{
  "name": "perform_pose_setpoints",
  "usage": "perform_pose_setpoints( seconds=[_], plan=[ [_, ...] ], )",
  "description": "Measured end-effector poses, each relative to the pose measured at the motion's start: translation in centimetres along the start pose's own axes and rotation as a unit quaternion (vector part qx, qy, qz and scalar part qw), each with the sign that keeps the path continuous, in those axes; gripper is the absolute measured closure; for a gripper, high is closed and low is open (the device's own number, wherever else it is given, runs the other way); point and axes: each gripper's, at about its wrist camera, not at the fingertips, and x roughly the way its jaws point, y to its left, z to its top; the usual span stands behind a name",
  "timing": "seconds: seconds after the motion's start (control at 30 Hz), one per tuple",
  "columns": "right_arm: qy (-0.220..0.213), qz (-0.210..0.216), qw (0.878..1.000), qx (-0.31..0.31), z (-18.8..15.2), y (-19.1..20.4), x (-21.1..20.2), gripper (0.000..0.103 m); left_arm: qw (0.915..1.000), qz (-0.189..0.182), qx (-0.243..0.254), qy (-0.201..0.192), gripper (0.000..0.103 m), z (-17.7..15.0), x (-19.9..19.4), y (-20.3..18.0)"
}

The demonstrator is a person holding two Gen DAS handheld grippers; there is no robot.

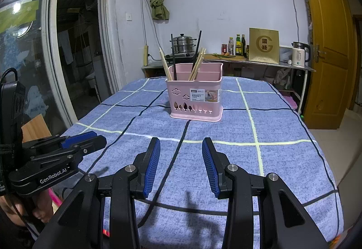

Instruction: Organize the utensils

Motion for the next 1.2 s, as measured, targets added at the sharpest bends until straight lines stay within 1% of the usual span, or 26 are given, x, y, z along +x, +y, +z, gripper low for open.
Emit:
perform_pose_setpoints(
  seconds=[0.27, 0.6, 1.2],
  plan=[
    [0.001, 0.000, 1.000, 0.000, -0.02, -0.02, 0.03, 0.063, 1.0000, 0.001, 0.001, 0.000, 0.079, 0.00, 0.01, -0.09],
    [0.001, 0.000, 1.000, -0.001, -0.13, 0.06, -0.02, 0.063, 0.9999, 0.011, 0.003, -0.003, 0.079, -0.04, -0.09, -0.21],
    [0.003, 0.001, 1.000, -0.001, -0.22, 0.24, -0.04, 0.063, 1.0000, 0.006, 0.002, -0.006, 0.079, -0.19, 0.12, -0.26]
  ],
)
